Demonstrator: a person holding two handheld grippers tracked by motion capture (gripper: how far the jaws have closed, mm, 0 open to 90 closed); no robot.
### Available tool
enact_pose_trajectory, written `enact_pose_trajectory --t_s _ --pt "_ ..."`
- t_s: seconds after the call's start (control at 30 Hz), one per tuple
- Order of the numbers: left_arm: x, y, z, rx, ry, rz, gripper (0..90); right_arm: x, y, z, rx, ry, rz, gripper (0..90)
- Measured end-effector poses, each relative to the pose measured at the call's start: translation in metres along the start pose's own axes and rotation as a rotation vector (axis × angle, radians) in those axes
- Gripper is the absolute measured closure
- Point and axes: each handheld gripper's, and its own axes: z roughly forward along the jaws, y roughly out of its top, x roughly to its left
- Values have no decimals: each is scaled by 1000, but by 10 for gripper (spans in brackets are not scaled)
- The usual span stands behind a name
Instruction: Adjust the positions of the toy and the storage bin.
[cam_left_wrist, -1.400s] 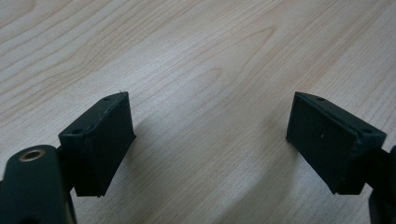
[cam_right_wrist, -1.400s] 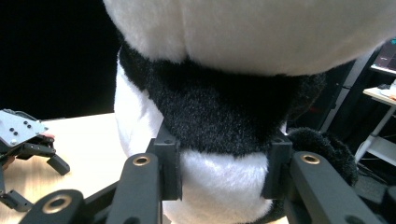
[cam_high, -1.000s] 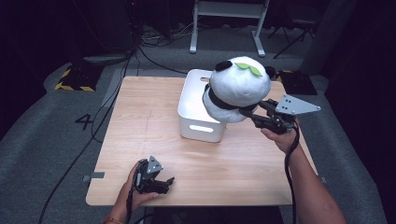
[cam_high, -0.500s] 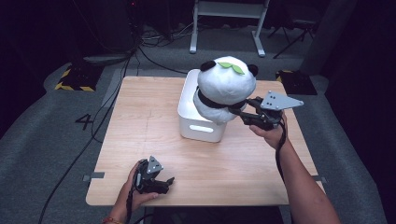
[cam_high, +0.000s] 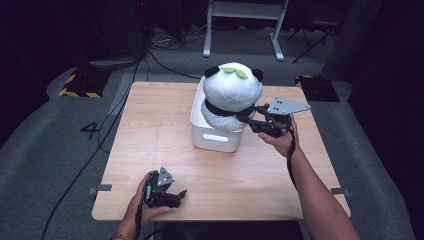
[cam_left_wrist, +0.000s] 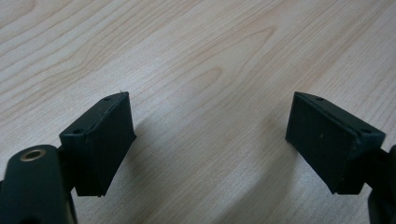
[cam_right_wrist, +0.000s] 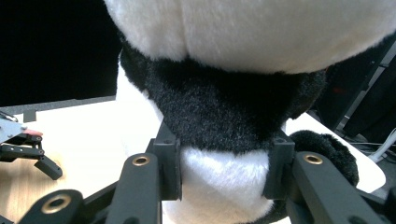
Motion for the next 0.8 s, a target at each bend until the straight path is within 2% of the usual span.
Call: enact_pose_trajectory --t_s 0.2,0.4,0.53,0.7,0.8 --pt "0 0 0 2 2 1 152 -1 -6 7 15 5 -3 592" --pt "0 0 0 2 1 1 153 -3 -10 10 21 11 29 589" --pt "0 0 0 -3 -1 5 153 -7 -12 10 21 -1 28 589" --pt "0 0 0 -1 0 5 153 -8 -16 10 31 -4 69 587" --pt "1 0 0 1 3 9 153 -10 -17 10 26 -3 62 587"
